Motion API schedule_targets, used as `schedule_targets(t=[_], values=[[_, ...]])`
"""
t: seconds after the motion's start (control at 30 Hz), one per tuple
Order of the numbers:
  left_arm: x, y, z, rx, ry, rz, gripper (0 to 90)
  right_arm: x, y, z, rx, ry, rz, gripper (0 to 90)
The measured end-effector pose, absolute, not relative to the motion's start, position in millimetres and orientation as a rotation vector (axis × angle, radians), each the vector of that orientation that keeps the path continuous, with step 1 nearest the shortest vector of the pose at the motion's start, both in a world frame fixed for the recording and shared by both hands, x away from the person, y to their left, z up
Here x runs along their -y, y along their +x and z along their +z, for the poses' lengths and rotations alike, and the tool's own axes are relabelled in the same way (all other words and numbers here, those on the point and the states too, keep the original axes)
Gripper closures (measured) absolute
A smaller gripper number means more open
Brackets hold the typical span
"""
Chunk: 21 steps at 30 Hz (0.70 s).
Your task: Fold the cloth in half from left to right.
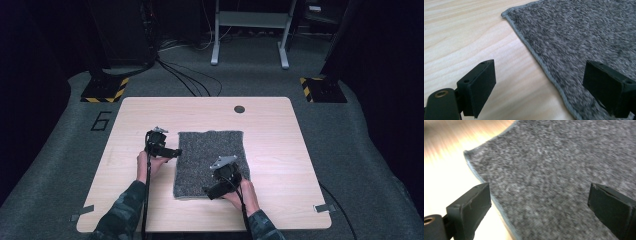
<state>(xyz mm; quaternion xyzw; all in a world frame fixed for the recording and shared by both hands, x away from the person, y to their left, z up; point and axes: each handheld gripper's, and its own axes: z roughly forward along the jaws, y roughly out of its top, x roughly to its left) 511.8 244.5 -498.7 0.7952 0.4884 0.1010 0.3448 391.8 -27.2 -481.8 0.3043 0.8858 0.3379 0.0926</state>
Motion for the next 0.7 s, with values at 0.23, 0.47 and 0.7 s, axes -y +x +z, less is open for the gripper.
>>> schedule_targets(t=[0.23,0.47,0.7], values=[[-234.9,529.5,-497.8,-1.239,2.095,0.273,11.7,7.8,391.0,-482.8,-2.654,0.863,1.006,5.2],[-225.4,544.5,-496.7,-1.242,2.089,0.265,12.2,-9.3,391.7,-484.3,-2.669,0.838,1.014,6.0],[-220.5,560.5,-503.9,-1.257,2.09,0.257,14.4,-28.0,389.9,-485.9,-2.678,0.794,1.047,10.1]])
